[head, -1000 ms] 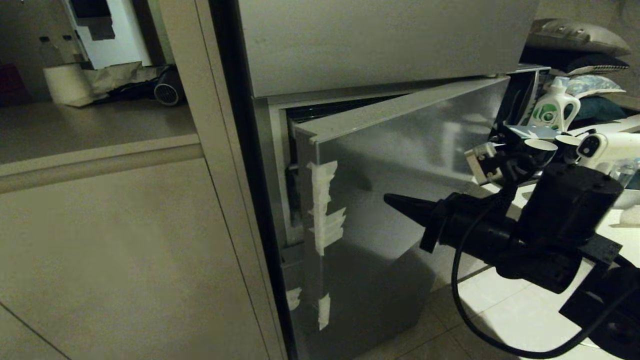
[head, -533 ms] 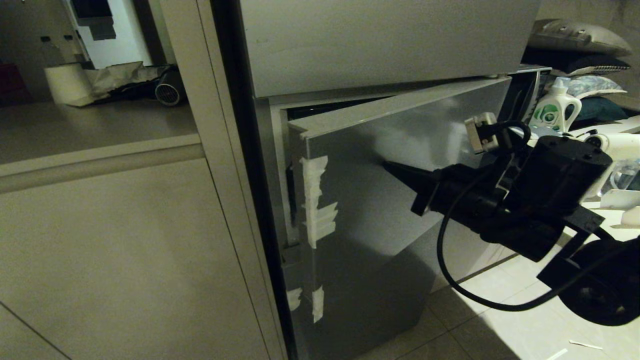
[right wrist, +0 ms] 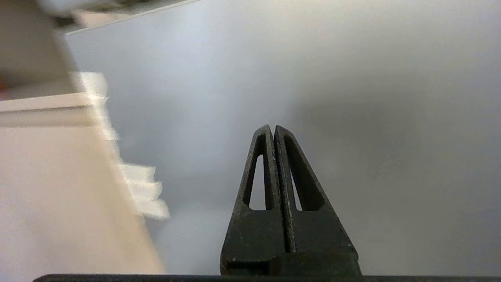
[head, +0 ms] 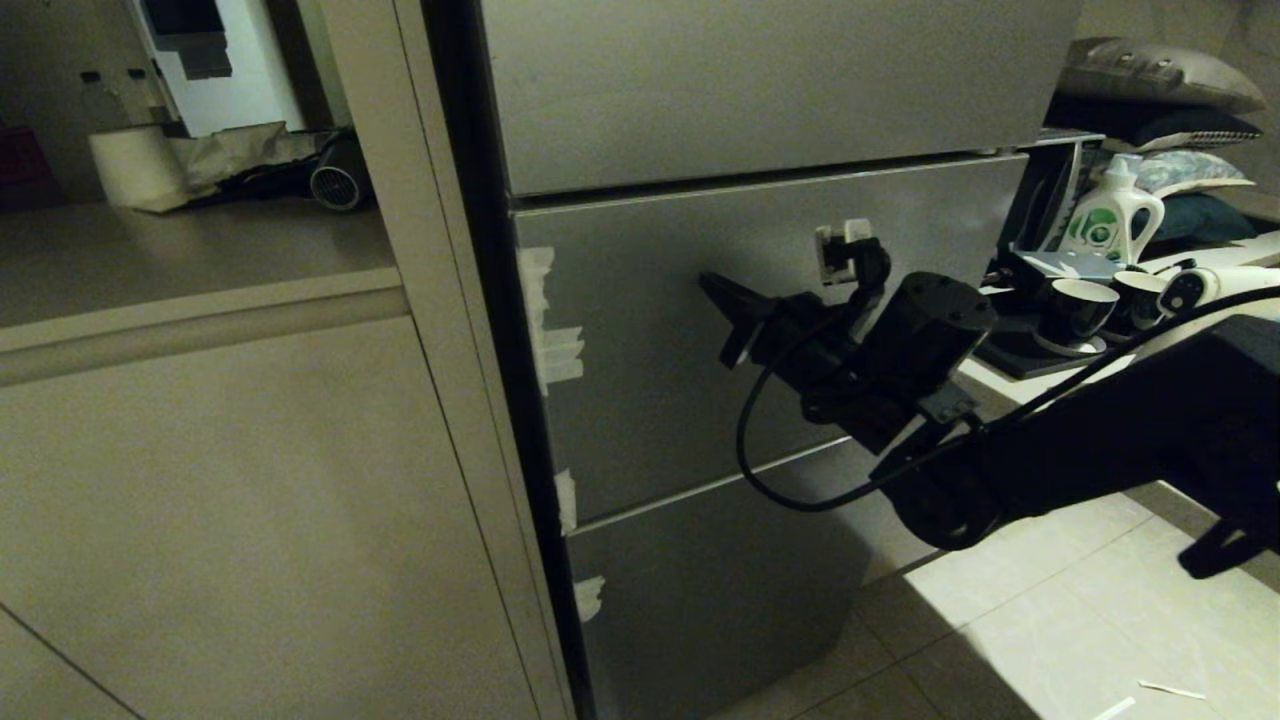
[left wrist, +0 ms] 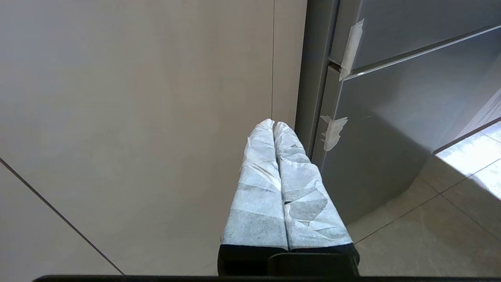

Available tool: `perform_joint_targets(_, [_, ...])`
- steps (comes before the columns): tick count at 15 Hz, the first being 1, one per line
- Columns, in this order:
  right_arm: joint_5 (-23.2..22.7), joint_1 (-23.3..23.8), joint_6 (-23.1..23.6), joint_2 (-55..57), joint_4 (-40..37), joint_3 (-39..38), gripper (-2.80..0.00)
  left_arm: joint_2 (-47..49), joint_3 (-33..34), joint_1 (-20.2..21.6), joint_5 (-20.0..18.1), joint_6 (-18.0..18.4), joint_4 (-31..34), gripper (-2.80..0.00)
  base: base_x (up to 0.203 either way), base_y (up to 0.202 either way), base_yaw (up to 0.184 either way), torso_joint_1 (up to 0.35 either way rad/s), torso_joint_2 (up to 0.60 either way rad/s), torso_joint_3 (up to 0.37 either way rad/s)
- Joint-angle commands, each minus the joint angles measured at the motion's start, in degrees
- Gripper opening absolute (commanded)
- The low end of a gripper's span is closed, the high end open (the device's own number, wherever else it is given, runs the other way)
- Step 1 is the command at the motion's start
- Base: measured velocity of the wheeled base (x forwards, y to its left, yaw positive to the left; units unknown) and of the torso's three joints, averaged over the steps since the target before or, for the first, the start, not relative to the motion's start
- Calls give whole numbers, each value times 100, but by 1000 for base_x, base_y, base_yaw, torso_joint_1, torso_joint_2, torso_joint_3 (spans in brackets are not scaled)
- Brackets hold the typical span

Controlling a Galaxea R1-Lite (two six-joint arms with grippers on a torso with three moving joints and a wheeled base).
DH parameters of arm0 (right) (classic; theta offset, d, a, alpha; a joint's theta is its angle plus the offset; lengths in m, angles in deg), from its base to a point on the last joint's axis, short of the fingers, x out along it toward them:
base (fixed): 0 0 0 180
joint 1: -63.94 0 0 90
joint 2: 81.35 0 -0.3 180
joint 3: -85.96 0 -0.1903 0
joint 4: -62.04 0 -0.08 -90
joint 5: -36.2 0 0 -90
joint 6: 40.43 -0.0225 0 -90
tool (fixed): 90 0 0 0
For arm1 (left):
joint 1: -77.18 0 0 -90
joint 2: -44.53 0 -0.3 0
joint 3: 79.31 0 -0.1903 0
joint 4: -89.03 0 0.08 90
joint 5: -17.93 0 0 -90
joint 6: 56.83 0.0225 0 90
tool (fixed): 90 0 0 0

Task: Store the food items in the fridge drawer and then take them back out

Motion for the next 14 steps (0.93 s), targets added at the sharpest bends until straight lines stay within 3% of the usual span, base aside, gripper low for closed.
perform_joint_targets(1, [60, -11, 2, 408, 68, 209, -280, 2, 0, -7, 0, 0, -2, -280, 0, 0, 0, 0, 0, 0])
perform_joint_targets(5, [104, -43, 250, -740, 86, -841, -280, -6, 0, 0, 0, 0, -2, -280, 0, 0, 0, 0, 0, 0])
perform_joint_targets(9, [111, -160, 503, -2762, -31, -2879, -280, -5, 0, -1, 0, 0, -2, -280, 0, 0, 0, 0, 0, 0])
perform_joint_targets(12, [280, -185, 681, -4821, -786, -4478, -280, -4, 0, -6, 0, 0, -2, -280, 0, 0, 0, 0, 0, 0])
perform_joint_targets(14, [683, -137, 795, -6141, -1541, -5468, -280, 2, 0, -1, 0, 0, -2, -280, 0, 0, 0, 0, 0, 0])
